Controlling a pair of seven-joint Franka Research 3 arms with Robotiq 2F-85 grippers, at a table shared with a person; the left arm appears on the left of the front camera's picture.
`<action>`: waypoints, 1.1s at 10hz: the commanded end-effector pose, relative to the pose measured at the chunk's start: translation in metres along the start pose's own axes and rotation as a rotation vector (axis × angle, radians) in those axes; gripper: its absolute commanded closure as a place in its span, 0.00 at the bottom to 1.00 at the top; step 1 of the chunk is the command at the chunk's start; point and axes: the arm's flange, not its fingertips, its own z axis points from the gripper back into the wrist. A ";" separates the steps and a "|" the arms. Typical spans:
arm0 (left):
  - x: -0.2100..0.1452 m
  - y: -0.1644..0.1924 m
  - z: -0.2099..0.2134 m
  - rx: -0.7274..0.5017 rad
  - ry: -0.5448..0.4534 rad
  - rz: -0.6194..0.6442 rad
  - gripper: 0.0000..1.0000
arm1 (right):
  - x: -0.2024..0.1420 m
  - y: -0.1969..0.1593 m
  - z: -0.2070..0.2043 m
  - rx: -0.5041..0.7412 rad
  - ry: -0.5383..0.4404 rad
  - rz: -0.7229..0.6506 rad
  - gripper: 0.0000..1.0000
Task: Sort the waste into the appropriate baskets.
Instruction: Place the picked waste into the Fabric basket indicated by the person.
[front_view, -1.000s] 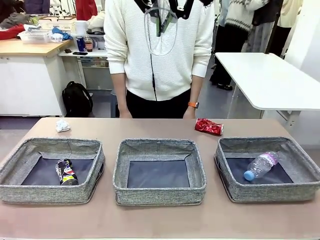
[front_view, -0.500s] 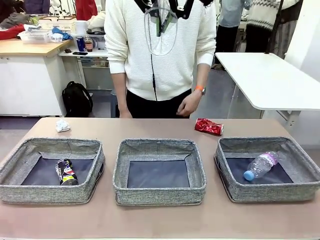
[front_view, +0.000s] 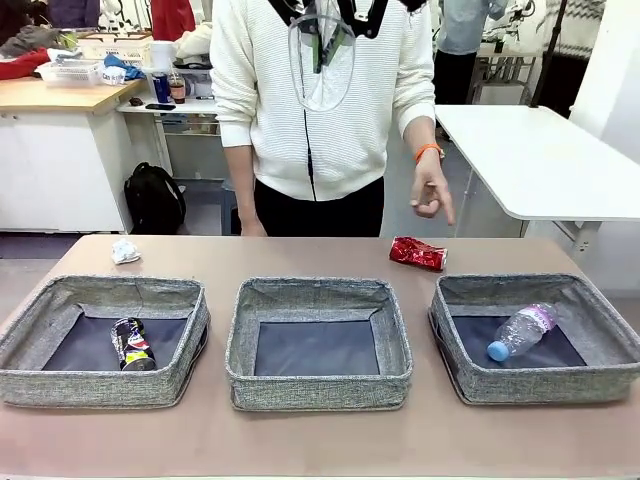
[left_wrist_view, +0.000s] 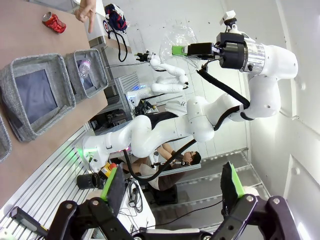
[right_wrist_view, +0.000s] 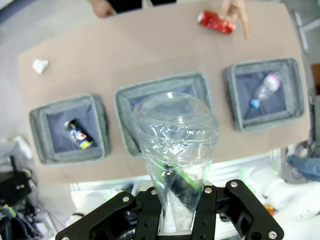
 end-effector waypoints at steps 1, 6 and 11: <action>0.000 -0.002 -0.001 -0.024 -0.003 -0.022 0.00 | 0.000 0.001 0.002 -0.004 -0.016 0.002 0.96; 0.000 -0.002 -0.001 -0.024 -0.003 -0.022 0.00 | 0.000 0.001 0.002 -0.004 -0.016 0.002 0.96; 0.000 -0.002 -0.001 -0.024 -0.003 -0.022 0.00 | 0.011 -0.091 -0.023 -0.056 0.162 0.083 0.96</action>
